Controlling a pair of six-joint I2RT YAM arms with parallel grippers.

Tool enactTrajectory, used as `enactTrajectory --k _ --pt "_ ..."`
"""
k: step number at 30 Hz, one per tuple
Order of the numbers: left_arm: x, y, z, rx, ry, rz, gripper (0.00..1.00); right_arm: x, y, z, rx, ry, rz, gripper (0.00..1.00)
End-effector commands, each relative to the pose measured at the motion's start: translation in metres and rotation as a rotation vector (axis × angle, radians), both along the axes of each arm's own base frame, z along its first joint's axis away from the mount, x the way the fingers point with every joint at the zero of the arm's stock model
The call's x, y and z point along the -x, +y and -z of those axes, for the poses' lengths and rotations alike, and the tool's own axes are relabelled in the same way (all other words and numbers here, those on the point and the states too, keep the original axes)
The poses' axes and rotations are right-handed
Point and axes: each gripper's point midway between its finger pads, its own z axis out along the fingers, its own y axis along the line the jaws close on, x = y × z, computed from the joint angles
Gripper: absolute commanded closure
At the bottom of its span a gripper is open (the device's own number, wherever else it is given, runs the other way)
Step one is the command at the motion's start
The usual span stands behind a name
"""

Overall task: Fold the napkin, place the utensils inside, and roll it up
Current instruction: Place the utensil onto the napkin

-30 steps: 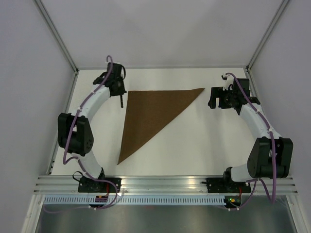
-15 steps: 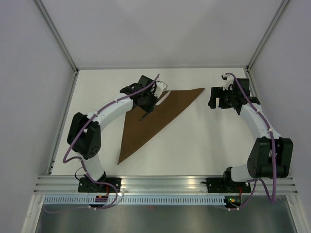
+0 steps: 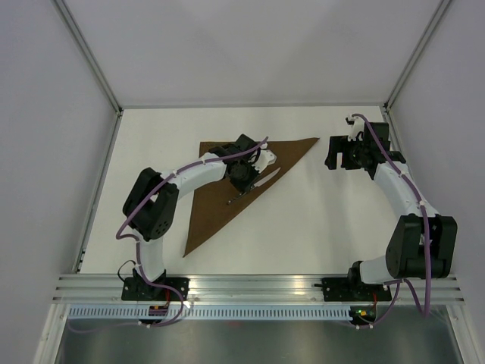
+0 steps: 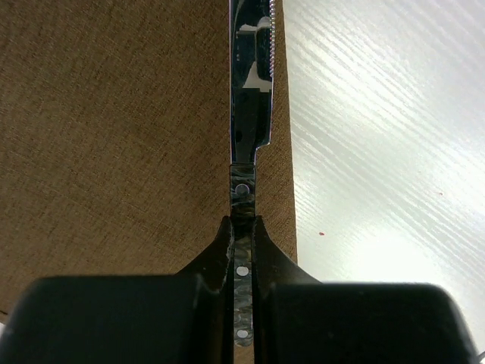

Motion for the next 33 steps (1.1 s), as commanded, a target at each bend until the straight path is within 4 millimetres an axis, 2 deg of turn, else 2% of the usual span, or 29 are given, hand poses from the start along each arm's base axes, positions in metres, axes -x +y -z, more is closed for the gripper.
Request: enactTrajectory --k 1,14,33 --pt "-0.003 -0.011 0.000 0.048 -0.006 -0.019 0.98 -0.007 -0.003 -0.023 0.019 -0.064 0.010 0.06" --pt "-0.001 -0.021 0.015 0.110 0.050 -0.149 0.98 -0.007 -0.004 -0.022 0.021 -0.062 0.012 0.06" --pt "0.008 -0.017 0.045 0.062 0.102 -0.146 0.98 -0.007 -0.004 -0.022 0.024 -0.062 0.012 0.06"
